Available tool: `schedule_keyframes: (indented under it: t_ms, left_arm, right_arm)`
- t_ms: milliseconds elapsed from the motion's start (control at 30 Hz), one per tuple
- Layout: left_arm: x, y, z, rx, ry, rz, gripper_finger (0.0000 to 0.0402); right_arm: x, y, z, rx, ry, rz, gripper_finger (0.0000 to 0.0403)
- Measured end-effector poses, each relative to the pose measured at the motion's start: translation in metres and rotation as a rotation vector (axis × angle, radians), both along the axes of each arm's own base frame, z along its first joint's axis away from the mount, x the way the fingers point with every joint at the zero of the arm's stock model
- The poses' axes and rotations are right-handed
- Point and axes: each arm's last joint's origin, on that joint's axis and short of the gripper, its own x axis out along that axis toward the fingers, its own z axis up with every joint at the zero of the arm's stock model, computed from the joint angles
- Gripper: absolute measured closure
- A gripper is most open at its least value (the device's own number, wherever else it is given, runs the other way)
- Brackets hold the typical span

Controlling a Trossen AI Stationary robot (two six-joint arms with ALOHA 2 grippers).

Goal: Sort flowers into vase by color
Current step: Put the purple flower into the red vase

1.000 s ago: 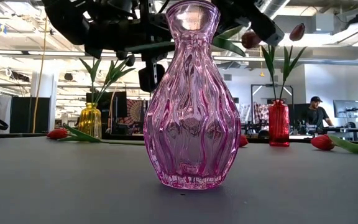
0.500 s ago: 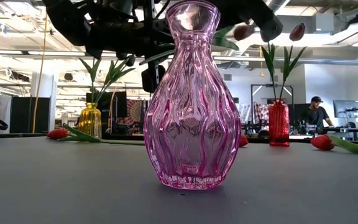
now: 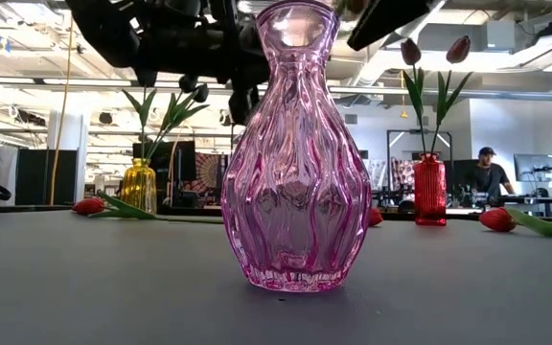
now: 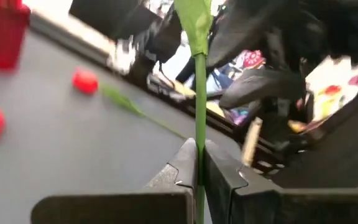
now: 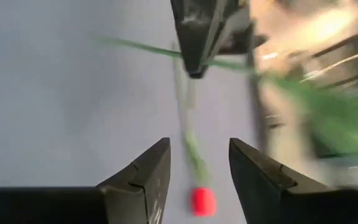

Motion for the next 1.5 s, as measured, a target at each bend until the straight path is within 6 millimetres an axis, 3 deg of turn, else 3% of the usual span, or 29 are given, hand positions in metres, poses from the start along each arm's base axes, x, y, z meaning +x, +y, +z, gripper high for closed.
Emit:
schedule_keyframes:
  t_ms: [133,367,600,833,1500]
  left_arm:
    - [0.001,-0.008,0.006,0.159,-0.072,0.011,0.0401]
    - [0.001,-0.018,0.018,0.256,-0.188,0.050,0.0401]
    - [0.001,-0.018,0.023,0.306,-0.257,0.061,0.0401]
    - [0.001,-0.018,0.024,0.320,-0.269,0.063,0.0401]
    - [0.001,-0.017,0.024,0.357,-0.261,0.105,0.0401]
  right_arm:
    - [-0.013,-0.018,0.001,0.201,-0.149,0.008,0.0224]
    - [-0.030,-0.035,-0.003,0.293,-0.453,0.078,0.0237]
    - [-0.021,-0.046,0.002,0.390,-0.651,0.191,0.0244]
    - [-0.005,-0.059,-0.005,0.383,-0.679,0.210,0.0251]
    - [-0.003,-0.071,0.002,0.390,-0.740,0.257,0.0272]
